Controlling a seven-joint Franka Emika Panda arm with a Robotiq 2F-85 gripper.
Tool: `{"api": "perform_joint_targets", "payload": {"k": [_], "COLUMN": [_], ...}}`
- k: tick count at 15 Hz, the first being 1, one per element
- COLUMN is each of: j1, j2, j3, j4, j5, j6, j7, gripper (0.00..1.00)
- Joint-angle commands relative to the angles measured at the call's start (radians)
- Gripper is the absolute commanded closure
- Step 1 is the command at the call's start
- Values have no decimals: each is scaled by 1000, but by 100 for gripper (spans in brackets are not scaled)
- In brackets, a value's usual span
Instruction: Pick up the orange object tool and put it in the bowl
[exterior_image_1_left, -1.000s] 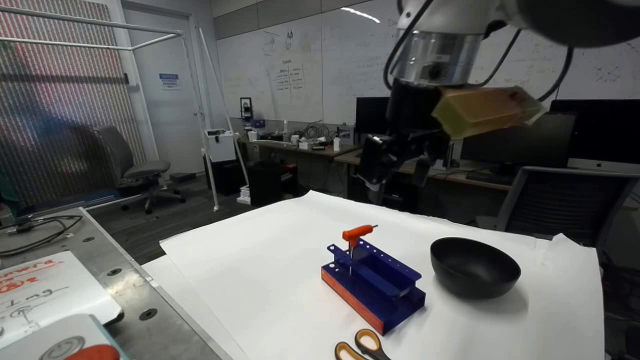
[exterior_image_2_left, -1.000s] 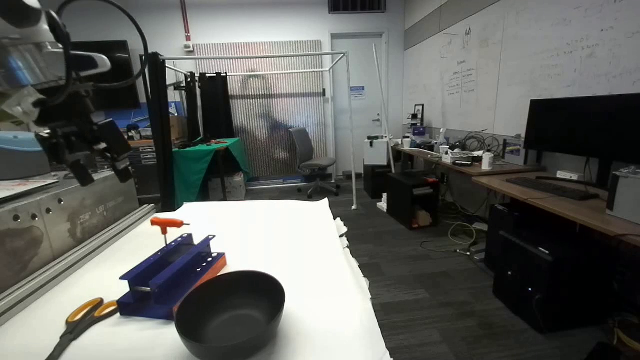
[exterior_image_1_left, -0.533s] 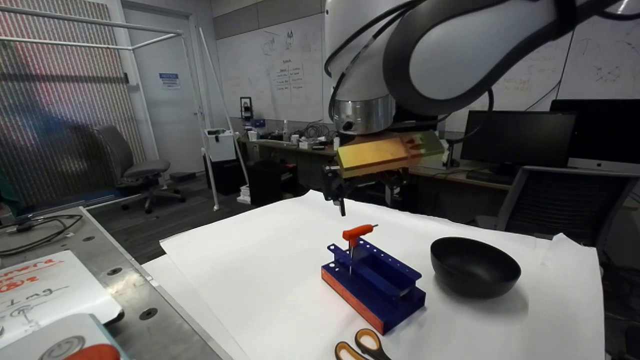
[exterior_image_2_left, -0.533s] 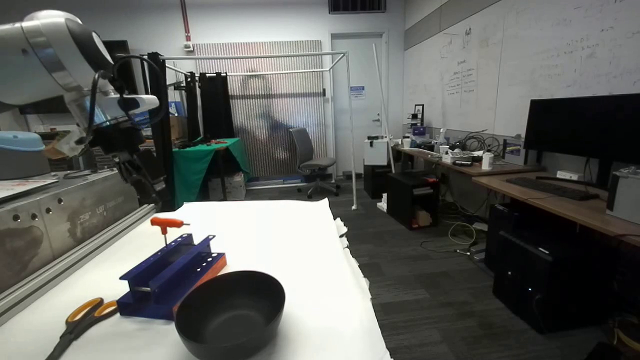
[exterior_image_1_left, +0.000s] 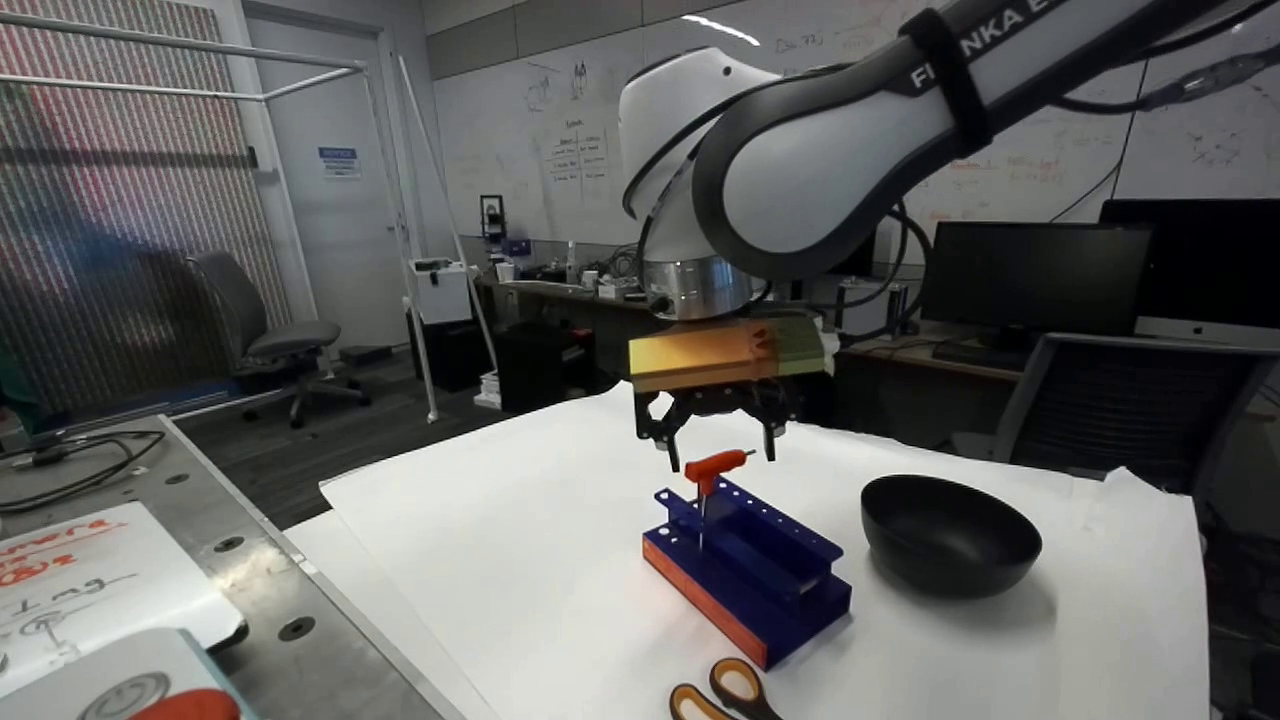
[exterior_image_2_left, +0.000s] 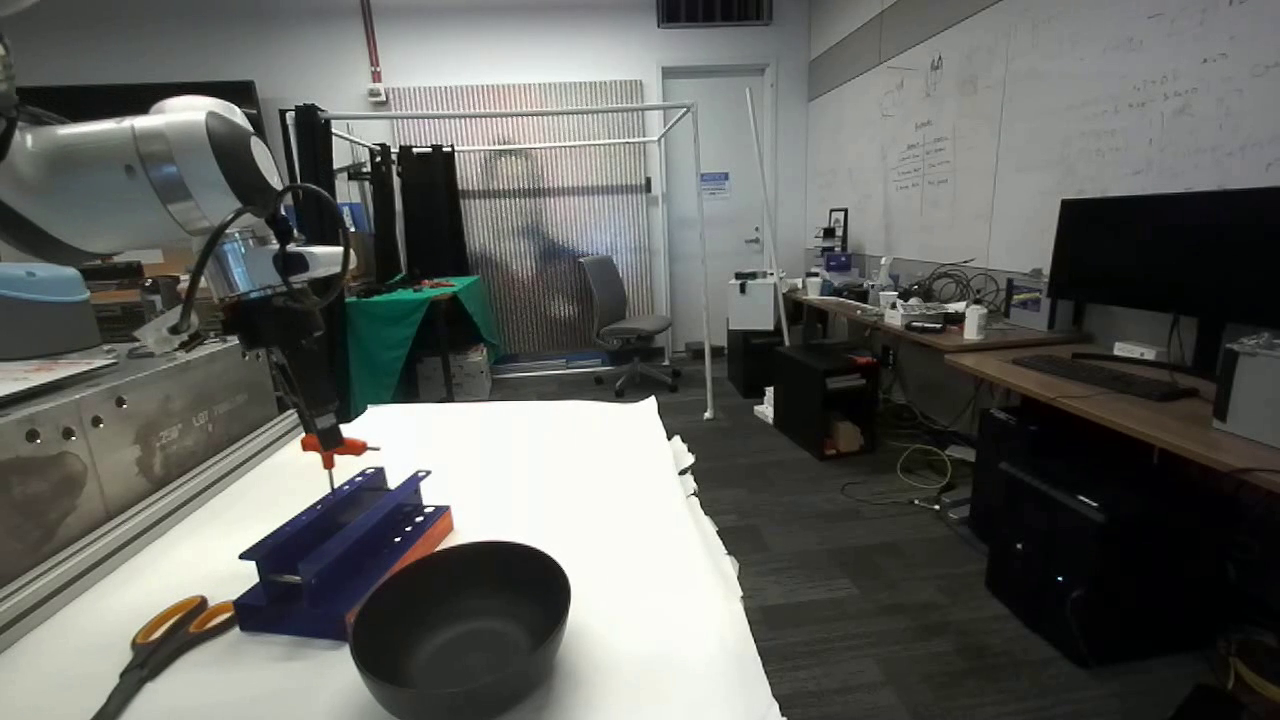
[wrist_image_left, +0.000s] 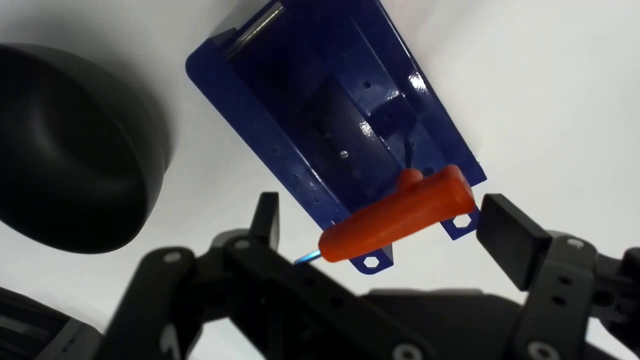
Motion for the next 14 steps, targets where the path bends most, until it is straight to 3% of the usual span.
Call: {"api": "perform_joint_targets", "payload": {"k": [1,10,11,14], "j1": [32,44,44,45], "j2": [41,42,30,-79], "j3": [-37,-45,-42,-42], "j4": [50,41,36,-17], "j5": [29,44,51,40], "j6": [10,49,57,67], "j7": [40,40,31,6], "gripper": [26,95,99,95]}}
